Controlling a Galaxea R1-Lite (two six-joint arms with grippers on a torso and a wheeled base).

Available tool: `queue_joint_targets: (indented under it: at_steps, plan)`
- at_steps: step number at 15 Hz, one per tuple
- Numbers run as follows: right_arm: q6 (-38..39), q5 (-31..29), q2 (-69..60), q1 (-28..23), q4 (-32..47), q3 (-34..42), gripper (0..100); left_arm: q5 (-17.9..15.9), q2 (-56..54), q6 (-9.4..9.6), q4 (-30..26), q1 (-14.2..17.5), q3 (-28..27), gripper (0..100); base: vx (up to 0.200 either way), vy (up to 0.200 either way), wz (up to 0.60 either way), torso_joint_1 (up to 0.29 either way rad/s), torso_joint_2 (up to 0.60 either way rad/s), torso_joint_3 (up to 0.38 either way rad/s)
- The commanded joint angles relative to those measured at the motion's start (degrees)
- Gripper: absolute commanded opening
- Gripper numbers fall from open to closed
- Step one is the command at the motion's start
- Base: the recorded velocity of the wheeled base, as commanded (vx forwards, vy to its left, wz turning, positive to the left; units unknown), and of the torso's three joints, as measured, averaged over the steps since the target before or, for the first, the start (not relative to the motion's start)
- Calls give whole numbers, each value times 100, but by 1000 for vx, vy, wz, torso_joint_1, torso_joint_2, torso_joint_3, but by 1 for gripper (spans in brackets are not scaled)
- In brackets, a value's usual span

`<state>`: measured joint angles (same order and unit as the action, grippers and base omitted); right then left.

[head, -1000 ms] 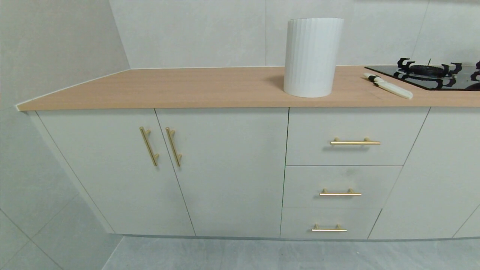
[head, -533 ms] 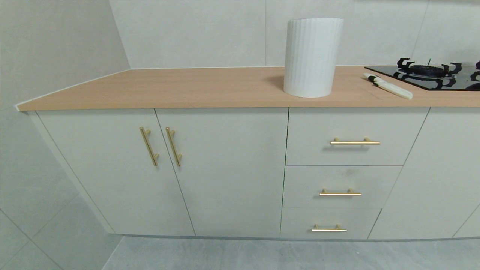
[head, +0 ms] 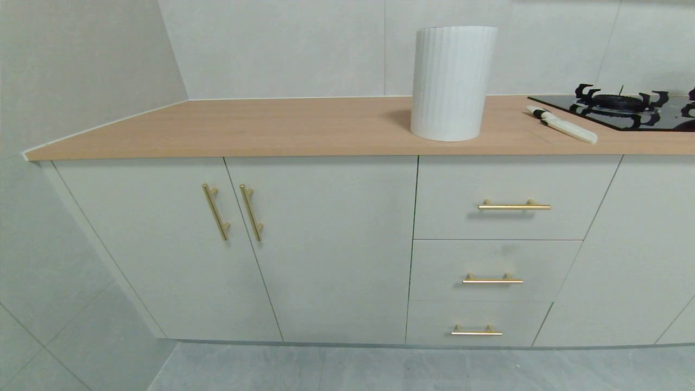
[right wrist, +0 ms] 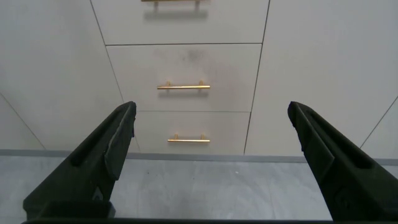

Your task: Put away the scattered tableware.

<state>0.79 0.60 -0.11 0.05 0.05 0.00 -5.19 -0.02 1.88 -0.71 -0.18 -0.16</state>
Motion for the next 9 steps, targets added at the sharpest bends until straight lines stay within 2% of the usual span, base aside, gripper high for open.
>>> queue_joint_targets:
  at_steps: [1, 9]
  plan:
    - [0, 2, 11, 4, 4, 0, 100, 1, 2, -3, 0, 1, -2, 100, 0, 0, 0, 0, 0, 0]
    - [9, 2, 11, 4, 4, 0, 100, 1, 2, -3, 0, 1, 7, 100, 200, 0, 0, 1, 1, 4]
